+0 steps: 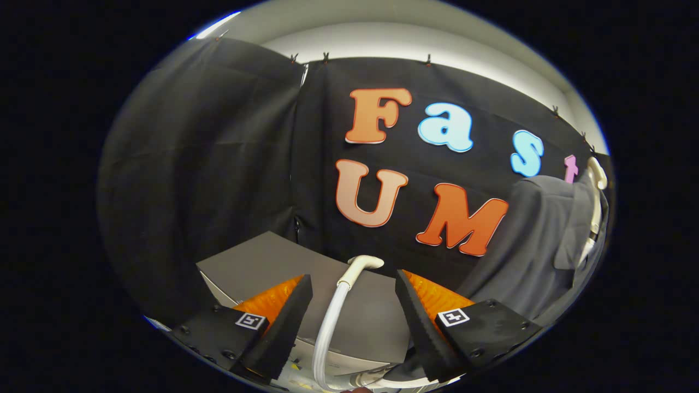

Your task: Iron the clothes twice with a garment steamer, once on the left side and once on the right side.

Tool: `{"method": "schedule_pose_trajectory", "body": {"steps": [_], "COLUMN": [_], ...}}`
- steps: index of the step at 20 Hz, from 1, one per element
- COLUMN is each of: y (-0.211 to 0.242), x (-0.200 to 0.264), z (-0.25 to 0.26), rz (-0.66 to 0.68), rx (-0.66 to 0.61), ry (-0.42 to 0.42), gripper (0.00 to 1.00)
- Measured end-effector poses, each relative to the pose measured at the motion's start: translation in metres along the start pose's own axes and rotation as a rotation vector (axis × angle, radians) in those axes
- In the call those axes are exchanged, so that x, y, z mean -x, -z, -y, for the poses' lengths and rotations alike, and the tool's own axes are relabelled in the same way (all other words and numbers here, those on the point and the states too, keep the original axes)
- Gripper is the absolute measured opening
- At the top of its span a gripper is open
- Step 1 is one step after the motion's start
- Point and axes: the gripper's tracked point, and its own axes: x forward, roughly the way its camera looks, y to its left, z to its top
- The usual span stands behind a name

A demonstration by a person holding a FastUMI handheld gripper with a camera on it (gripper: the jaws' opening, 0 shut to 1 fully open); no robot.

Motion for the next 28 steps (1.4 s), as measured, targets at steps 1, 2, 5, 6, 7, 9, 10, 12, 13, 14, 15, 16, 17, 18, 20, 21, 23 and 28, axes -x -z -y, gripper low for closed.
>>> {"method": "schedule_pose_trajectory", "body": {"steps": [1, 2, 5, 6, 7, 9, 10, 12, 13, 14, 15, 16, 17, 18, 20, 21, 23, 28], "y": [0.003, 0.010, 0.043, 0.055, 0.067, 0.077, 0.079, 0.095, 0.103, 0.111, 0.118, 0.123, 0.131, 0.136, 0.147, 0.143, 0.144, 0.148], "x": [-0.031, -0.059, -0.132, -0.152, -0.174, -0.211, -0.220, -0.238, -0.241, -0.247, -0.251, -0.255, -0.259, -0.259, -0.260, -0.263, -0.268, -0.262], "z": [-0.002, -0.005, -0.011, -0.010, -0.007, -0.002, 0.004, 0.009, 0.012, 0.018, 0.021, 0.022, 0.023, 0.023, 0.020, 0.018, 0.018, 0.023], "rz": [-0.049, -0.098, -0.252, -0.303, -0.343, -0.361, -0.377, -0.425, -0.455, -0.473, -0.489, -0.510, -0.529, -0.549, -0.580, -0.564, -0.549, -0.508], "rx": [0.020, 0.025, 0.016, 0.009, 0.003, 0.009, 0.013, 0.011, 0.012, 0.005, -0.007, -0.022, -0.041, -0.057, -0.085, -0.099, -0.099, -0.126], "ry": [0.003, 0.009, 0.022, 0.035, 0.040, 0.055, 0.075, 0.086, 0.095, 0.105, 0.104, 0.099, 0.096, 0.090, 0.076, 0.058, 0.042, 0.029], "gripper": [0.99, 0.99, 0.98, 0.99, 0.99, 0.98, 0.98, 0.98, 0.98, 0.98, 0.98, 0.98, 0.97, 0.97, 0.93, 0.86, 0.83, 0.54]}}
